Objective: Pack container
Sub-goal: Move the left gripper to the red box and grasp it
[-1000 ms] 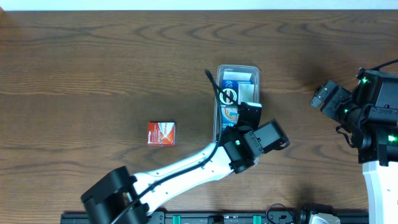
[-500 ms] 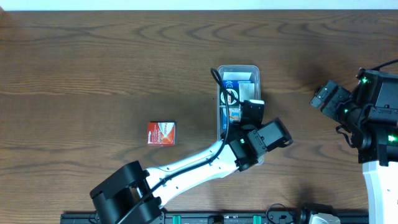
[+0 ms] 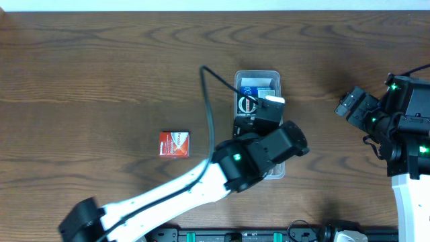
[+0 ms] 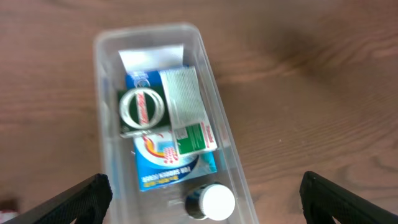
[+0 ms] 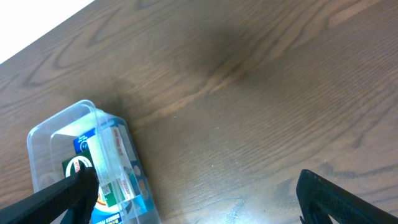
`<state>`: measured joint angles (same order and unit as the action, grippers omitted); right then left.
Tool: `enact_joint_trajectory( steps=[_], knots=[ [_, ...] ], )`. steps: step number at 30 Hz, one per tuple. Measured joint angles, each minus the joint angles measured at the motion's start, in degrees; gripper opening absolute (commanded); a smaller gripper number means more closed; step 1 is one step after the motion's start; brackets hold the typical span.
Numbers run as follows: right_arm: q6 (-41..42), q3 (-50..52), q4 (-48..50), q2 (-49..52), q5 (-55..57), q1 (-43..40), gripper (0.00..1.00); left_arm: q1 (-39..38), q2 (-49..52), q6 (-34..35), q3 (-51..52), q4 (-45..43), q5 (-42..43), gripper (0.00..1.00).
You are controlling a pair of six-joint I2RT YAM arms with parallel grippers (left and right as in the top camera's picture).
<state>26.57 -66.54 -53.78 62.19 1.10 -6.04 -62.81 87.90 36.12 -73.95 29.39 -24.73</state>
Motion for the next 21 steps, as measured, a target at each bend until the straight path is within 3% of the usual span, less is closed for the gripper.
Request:
enact_joint_trajectory(
  steps=[6, 11, 14, 21],
  knots=[
    [0.00, 0.00, 0.00, 0.00, 0.02, 0.00, 0.99, 5.44, -6.99, -1.77, -0.59, 14.03, -1.09, 0.98],
    [0.00, 0.00, -0.02, 0.00, 0.02, 0.00, 0.99, 17.99, -9.88, -2.51, -0.66, 28.94, -1.40, 0.98],
    [0.00, 0.00, 0.00, 0.00, 0.00, 0.00, 0.99, 26.14, -9.70, -4.92, -0.66, 30.88, 0.31, 0.98],
    [0.02, 0.00, 0.00, 0.00, 0.00, 0.00, 0.99, 42.27, -3.89, -15.82, -0.46, 30.36, 14.84, 0.98]
  ],
)
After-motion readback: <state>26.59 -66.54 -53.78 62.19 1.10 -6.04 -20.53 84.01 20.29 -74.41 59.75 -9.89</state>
